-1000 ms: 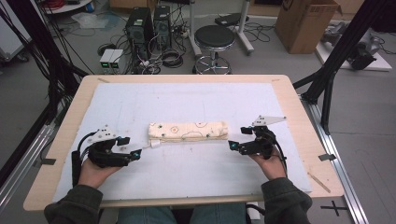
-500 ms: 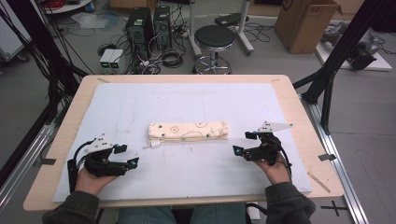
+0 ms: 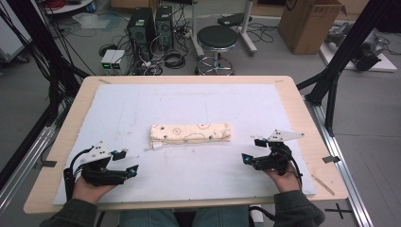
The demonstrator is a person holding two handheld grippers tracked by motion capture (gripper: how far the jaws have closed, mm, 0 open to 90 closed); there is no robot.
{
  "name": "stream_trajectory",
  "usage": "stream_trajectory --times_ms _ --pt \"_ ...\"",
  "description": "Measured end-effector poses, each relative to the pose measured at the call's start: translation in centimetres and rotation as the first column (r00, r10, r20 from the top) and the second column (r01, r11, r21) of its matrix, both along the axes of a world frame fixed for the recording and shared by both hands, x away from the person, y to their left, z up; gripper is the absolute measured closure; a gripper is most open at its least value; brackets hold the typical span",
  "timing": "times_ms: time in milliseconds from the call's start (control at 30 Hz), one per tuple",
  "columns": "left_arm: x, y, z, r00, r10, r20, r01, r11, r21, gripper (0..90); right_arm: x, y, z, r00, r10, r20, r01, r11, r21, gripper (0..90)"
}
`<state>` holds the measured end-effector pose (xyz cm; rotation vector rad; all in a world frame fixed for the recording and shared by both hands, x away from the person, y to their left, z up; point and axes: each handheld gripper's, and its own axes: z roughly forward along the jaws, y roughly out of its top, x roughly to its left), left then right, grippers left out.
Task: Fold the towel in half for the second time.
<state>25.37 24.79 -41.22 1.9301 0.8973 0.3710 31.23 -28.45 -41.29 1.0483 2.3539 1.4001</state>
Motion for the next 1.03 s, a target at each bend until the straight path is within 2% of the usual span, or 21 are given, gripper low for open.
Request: stream_trajectory --times_ms 233,400,567,733,1033 --pt "-0.6 0.4 -0.2 0.9998 0.019 0.005 -0.019 0.9998 0.002 26.1 -0.9 -0.7 -0.1 0.9999 -0.011 0.002 0.011 1.000 0.004 12.1" --pt "-0.6 0.6 -0.4 0.9996 0.028 0.003 -0.028 0.9996 -0.006 26.1 -1.5 -1.0 -0.6 0.9999 -0.015 -0.005 0.015 1.000 -0.015 12.1" --pt "-0.5 0.5 -0.6 0.9996 0.028 0.005 -0.028 0.9996 -0.002 26.0 -1.7 -0.8 -0.9 0.9999 -0.009 -0.011 0.009 0.999 -0.033 12.1" --pt "-0.4 0.5 -0.6 0.9997 0.024 0.007 -0.024 0.9997 0.005 26.1 -1.7 -0.4 -1.1 1.0000 -0.008 0.001 0.008 0.998 -0.056 12.1" --pt "-0.3 0.4 -0.6 0.9998 0.018 0.011 -0.018 0.9998 0.008 26.1 -1.8 -0.1 -1.0 0.9999 -0.012 0.007 0.012 0.998 -0.066 12.1"
